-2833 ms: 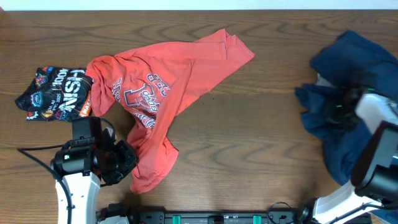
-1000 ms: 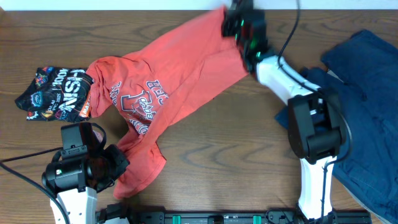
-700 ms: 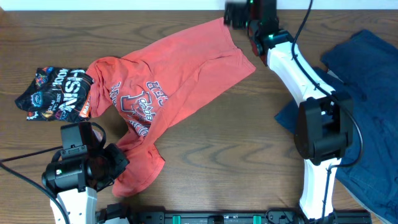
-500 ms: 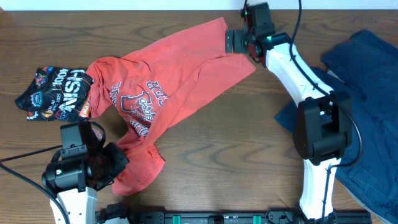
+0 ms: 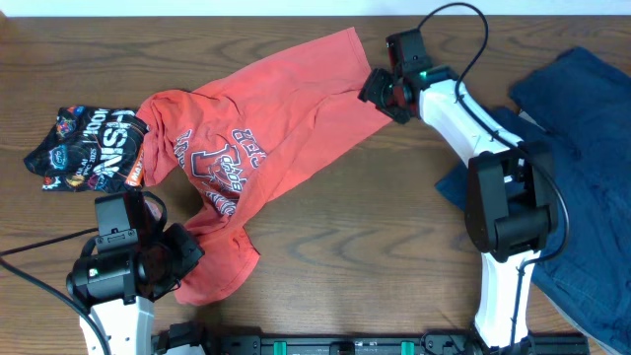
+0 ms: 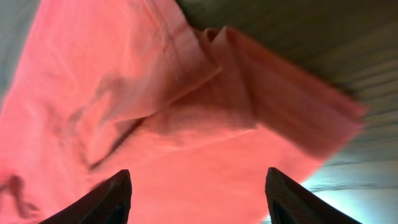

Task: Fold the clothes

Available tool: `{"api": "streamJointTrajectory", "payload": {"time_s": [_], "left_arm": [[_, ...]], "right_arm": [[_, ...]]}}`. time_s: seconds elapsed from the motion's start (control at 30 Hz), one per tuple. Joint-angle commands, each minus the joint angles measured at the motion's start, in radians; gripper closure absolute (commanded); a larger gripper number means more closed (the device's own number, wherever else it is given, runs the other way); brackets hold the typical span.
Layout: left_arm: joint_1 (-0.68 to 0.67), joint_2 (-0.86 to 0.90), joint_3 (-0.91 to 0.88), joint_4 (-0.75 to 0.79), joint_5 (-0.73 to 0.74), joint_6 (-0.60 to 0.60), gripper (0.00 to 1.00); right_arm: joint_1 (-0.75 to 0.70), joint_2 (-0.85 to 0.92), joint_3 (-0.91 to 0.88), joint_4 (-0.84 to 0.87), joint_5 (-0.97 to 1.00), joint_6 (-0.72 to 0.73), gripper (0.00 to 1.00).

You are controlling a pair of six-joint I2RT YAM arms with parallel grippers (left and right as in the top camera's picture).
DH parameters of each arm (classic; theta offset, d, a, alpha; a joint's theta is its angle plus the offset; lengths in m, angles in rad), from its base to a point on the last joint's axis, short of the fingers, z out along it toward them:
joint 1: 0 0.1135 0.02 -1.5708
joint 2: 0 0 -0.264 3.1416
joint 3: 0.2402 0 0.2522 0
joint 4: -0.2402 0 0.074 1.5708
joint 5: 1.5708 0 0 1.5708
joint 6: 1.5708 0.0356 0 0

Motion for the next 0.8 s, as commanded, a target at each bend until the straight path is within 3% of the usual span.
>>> {"api": "streamJointTrajectory", "payload": {"time_s": [0.0, 0.33, 0.77], "left_arm": [[0.005, -0.001, 0.018, -0.002, -0.013, -0.009, 0.94], [0.005, -0.001, 0.018, 0.002, -0.013, -0.009, 0.94], [0.005, -0.001, 0.018, 0.002, -0.013, -0.009, 0.94]], "right_arm": [[0.018, 0.011, -0.060, 0.066, -0.060, 0.183, 0.34], [0.026, 0.012, -0.194, 0.257, -0.005, 0.373, 0.38], [0.026, 0.017, -0.196, 0.346, 0.109, 0.377, 0.38]]}}
